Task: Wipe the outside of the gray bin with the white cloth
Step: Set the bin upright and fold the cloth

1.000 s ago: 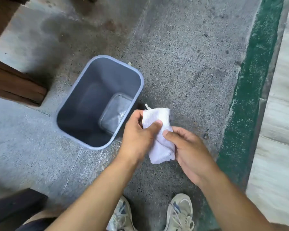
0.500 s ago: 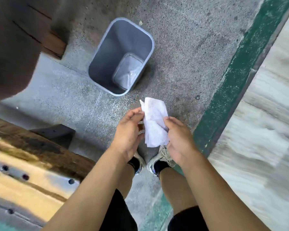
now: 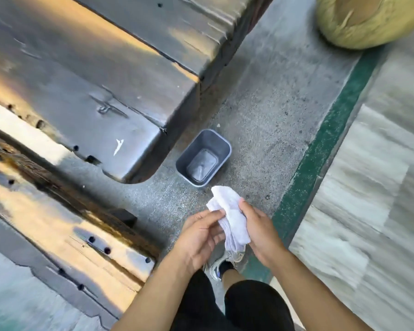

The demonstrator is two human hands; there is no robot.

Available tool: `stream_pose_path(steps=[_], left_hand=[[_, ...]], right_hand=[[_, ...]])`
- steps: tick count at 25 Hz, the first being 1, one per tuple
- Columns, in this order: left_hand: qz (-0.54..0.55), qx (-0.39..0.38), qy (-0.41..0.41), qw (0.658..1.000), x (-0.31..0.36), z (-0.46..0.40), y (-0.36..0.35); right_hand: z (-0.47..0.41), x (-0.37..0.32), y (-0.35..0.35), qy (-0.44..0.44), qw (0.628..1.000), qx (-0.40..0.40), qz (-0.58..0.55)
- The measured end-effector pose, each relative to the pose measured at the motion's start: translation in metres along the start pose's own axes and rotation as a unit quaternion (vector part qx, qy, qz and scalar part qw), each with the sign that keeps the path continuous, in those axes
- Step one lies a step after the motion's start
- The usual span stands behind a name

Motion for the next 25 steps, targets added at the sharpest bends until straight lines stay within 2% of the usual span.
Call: stream_pose_path(steps=[3, 7, 10, 15, 20, 22, 25], left_hand=[[-0.023, -0.035, -0.041, 0.998, 0.026, 0.039, -0.012], [-0.070, -0.015, -0.089, 0.993, 0.057, 0.069, -0.017], [-0.092, -0.020, -0.122, 0.988, 0.073, 0.086, -0.022], [-0.115, 0.022, -0.164, 0.980, 0.073, 0.091, -0.021], [-0.097, 0.072, -0.179, 0.976, 0.086, 0.082, -0.020], [-0.106, 0.101, -0.193, 0.970, 0.103, 0.076, -0.022], [-0.098, 0.159, -0.221, 0.957, 0.132, 0.077, -0.028]], right_hand=[[0.040, -0.033, -0.007, 0.051, 0.998, 0.006, 0.042], [0.077, -0.066, -0.025, 0.110, 0.993, -0.002, 0.050], [0.092, -0.074, -0.037, 0.119, 0.991, -0.035, 0.044], [0.102, -0.079, -0.045, 0.156, 0.974, -0.059, 0.152], [0.074, -0.094, -0.041, 0.115, 0.988, -0.081, 0.060], [0.053, -0.106, -0.040, 0.080, 0.989, -0.120, -0.003], [0.021, -0.129, -0.043, 0.049, 0.983, -0.177, -0.030]])
Point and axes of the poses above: each hand's wrist, its own z-axis away from the middle knuckle, its own y-axis out of the back of the hand, x = y × z, the point moved 4 cm from there along -z, towards the middle knuckle, and after that the axes turned 9 degrees about z, right-handed, at the moved point
